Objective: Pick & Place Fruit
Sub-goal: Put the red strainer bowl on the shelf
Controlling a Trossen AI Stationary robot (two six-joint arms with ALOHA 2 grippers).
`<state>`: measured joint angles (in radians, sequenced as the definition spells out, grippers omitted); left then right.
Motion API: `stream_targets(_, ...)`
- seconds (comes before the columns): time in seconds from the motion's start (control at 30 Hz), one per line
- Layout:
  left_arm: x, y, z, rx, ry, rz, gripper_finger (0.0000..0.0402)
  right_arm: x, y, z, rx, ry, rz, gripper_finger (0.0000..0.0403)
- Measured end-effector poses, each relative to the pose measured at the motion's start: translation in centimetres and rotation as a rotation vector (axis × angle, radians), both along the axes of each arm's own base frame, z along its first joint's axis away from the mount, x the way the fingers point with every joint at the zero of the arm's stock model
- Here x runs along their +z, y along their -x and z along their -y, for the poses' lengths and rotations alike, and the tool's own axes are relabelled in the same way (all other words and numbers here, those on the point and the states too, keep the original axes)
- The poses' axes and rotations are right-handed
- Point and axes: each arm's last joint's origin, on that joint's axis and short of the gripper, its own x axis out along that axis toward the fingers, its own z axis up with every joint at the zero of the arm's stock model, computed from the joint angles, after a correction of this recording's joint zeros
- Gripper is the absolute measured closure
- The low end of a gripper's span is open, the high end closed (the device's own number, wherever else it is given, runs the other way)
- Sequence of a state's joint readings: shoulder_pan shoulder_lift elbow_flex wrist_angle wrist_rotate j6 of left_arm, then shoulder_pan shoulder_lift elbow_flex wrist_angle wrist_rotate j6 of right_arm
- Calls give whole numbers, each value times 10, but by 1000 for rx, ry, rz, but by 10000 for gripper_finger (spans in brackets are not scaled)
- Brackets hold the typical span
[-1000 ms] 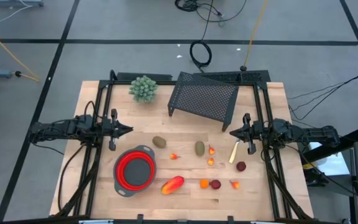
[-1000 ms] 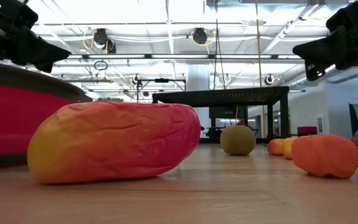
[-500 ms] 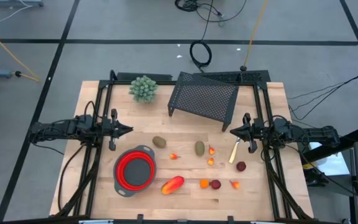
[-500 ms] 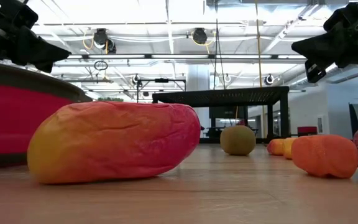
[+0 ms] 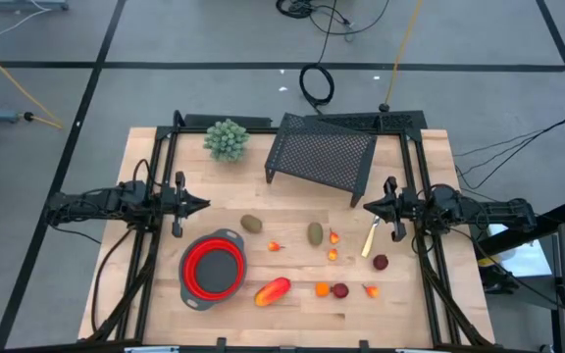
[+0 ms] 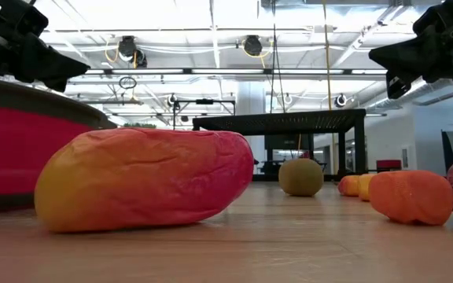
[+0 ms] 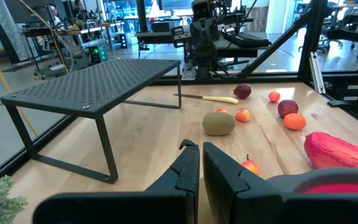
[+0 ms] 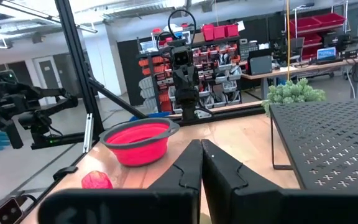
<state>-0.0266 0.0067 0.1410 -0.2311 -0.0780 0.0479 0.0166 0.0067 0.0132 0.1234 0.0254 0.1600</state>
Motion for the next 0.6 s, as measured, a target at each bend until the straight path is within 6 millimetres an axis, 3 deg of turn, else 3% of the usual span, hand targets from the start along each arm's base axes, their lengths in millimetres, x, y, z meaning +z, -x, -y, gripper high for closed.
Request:
stream_targets(0.4, 0, 0, 0, 0, -3, 0, 380, 0, 0, 0, 0, -10, 0, 403)
stream_targets(0.6, 9, 0, -1, 39, -122, 86, 380, 0, 0, 1, -52, 10, -1, 403)
